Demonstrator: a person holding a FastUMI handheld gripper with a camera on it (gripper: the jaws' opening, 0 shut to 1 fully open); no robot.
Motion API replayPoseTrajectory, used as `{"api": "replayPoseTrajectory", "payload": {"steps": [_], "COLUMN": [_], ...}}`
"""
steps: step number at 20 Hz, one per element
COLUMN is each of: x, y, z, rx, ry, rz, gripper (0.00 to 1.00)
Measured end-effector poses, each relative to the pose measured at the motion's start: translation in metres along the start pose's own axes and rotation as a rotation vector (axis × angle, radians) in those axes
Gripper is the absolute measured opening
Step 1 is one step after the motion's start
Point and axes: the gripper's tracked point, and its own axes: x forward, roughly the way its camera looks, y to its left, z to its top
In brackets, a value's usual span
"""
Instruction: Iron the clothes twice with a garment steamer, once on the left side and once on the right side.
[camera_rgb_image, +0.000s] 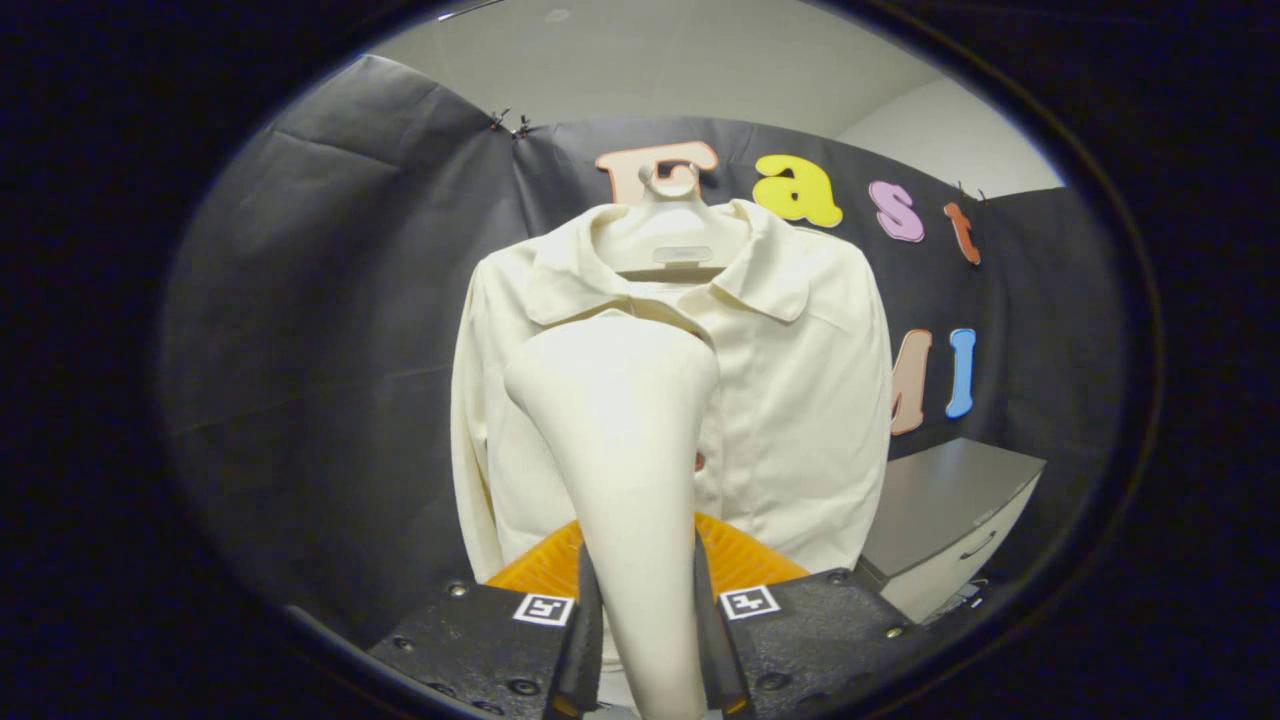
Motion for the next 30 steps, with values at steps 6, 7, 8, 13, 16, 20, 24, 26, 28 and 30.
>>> {"api": "replayPoseTrajectory", "payload": {"steps": [6, 7, 8, 13, 16, 20, 24, 26, 28, 30], "x": [0.033, 0.037, 0.040, 0.051, 0.055, 0.053, 0.056, 0.056, 0.059, 0.057], "y": [0.014, 0.015, 0.016, 0.014, 0.016, 0.015, 0.014, 0.011, 0.008, 0.002], "z": [-0.003, -0.008, -0.013, -0.040, -0.076, -0.123, -0.160, -0.174, -0.187, -0.203], "rx": [-0.009, -0.009, -0.012, -0.033, -0.033, -0.055, -0.054, -0.059, -0.058, -0.064], "ry": [0.004, 0.018, 0.033, 0.090, 0.120, 0.178, 0.231, 0.250, 0.264, 0.294], "rz": [-0.003, -0.007, -0.010, -0.043, -0.056, -0.079, -0.088, -0.099, -0.101, -0.119], "gripper": [0.39, 0.39, 0.39, 0.40, 0.40, 0.40, 0.40, 0.40, 0.40, 0.40]}}
